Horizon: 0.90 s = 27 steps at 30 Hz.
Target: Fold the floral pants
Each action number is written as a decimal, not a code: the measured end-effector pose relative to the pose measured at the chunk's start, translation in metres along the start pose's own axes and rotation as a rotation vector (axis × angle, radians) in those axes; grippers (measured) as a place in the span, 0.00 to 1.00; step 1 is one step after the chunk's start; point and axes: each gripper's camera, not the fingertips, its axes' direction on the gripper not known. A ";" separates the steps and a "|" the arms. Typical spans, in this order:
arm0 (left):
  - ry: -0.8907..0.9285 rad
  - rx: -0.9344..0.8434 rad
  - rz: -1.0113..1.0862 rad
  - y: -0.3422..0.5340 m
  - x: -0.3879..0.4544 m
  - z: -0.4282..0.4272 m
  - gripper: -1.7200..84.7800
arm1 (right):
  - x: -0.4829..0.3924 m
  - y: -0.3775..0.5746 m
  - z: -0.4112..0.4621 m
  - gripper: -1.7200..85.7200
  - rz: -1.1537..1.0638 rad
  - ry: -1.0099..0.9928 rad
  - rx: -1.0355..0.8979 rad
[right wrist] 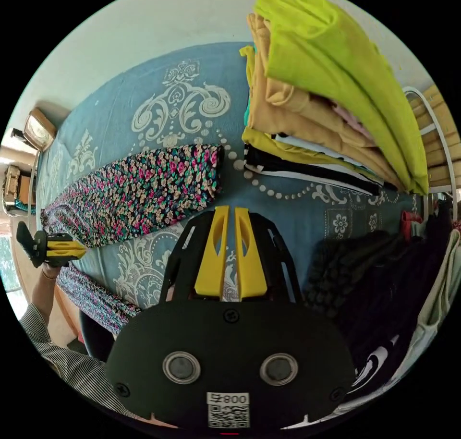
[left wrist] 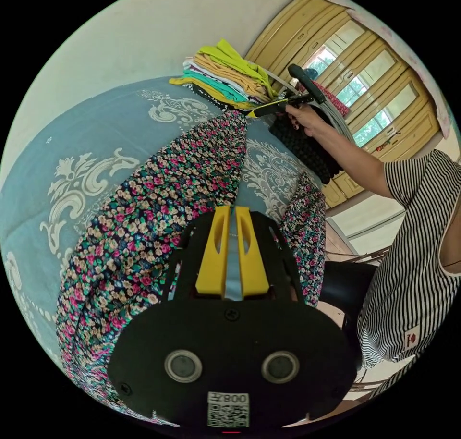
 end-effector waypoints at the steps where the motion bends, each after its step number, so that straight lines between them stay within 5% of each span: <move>1: -0.008 0.030 -0.021 0.004 -0.004 -0.010 0.04 | -0.012 -0.004 -0.007 0.11 -0.036 0.016 0.033; 6: -0.233 0.082 -0.172 0.020 -0.042 -0.054 0.04 | -0.060 -0.048 -0.002 0.12 -0.182 0.039 0.057; 11: -0.398 -0.013 -0.305 0.039 -0.085 -0.073 0.04 | -0.085 -0.088 0.055 0.10 -0.266 0.020 -0.160; 16: -0.419 -0.078 -0.287 0.050 -0.082 -0.074 0.03 | -0.094 -0.072 0.051 0.04 -0.318 0.008 -0.128; 23: -0.553 0.146 -0.259 0.062 -0.059 -0.131 0.03 | -0.110 -0.062 -0.017 0.04 -0.284 0.073 0.213; 27: -0.510 0.095 -0.342 0.068 -0.084 -0.128 0.03 | -0.121 -0.092 -0.005 0.06 -0.258 0.047 0.151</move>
